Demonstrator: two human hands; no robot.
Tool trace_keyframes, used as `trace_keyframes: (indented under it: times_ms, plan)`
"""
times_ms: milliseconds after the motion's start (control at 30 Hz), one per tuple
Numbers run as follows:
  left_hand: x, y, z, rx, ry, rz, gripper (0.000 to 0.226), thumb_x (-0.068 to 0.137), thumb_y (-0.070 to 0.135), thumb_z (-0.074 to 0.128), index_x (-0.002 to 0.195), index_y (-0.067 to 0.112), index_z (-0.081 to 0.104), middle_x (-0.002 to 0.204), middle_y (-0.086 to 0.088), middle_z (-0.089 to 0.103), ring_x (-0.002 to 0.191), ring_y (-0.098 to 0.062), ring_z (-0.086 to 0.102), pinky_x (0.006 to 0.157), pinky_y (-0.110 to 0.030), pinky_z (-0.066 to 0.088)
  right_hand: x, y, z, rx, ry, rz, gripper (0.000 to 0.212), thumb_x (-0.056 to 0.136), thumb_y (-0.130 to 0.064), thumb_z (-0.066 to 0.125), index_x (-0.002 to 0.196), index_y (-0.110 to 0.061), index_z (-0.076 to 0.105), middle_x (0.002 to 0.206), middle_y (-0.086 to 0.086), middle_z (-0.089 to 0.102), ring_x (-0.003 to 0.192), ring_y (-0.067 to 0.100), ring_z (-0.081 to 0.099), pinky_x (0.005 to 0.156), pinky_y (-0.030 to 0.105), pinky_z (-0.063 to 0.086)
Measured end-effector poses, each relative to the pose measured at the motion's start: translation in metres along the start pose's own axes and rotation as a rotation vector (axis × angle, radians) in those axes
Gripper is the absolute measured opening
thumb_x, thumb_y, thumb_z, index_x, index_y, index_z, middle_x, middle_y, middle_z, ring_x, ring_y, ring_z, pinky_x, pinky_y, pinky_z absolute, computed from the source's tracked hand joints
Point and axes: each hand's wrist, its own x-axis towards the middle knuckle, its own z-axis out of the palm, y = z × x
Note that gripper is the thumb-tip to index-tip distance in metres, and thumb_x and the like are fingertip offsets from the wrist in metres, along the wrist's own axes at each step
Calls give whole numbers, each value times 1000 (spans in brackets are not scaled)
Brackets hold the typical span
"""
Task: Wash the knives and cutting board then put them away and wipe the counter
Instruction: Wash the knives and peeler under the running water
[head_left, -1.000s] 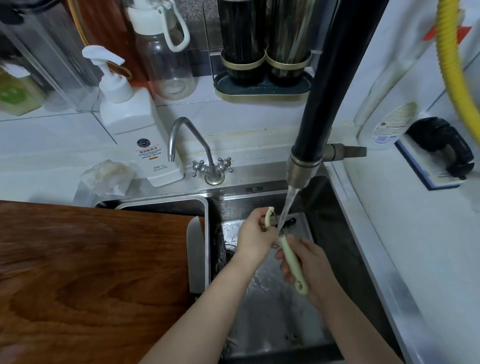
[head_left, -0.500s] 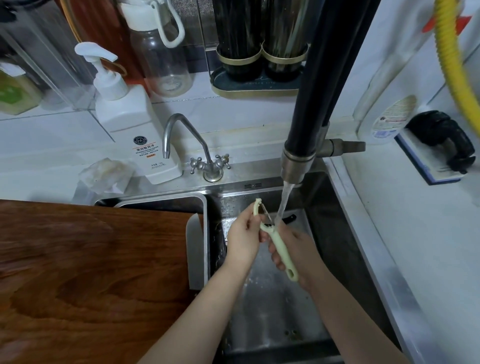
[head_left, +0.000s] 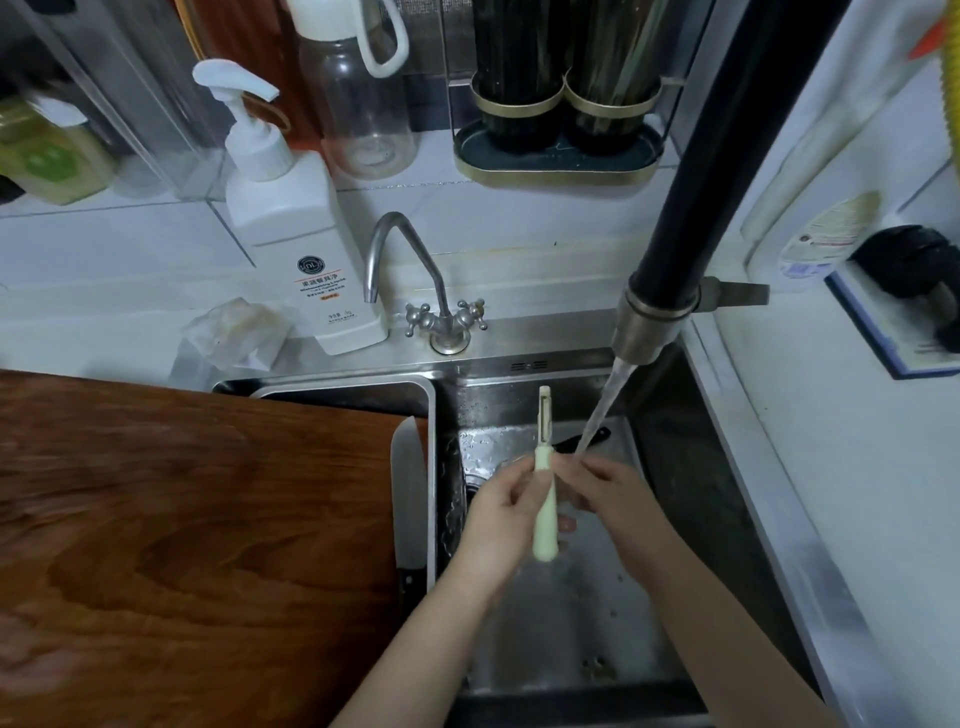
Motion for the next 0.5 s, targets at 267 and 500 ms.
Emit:
trace_keyframes:
  times_ms: [267, 500]
  plan:
    - [-16, -9, -23, 971, 288, 96, 28, 86, 40, 58, 111, 31, 64, 99, 6, 71, 92, -15, 65, 73, -25, 47, 11, 66, -10, -146, 167, 264, 15, 91, -9, 57, 79, -14, 65, 78, 9, 60, 68, 14, 55, 59, 25, 41]
    - [-34, -4, -42, 1084, 345, 302, 28, 86, 40, 57, 113, 35, 63, 86, 12, 62, 89, -9, 58, 69, -23, 45, 43, 84, -2, -636, 49, 222, 15, 92, -13, 55, 94, -6, 67, 89, 5, 61, 83, 16, 56, 67, 20, 36]
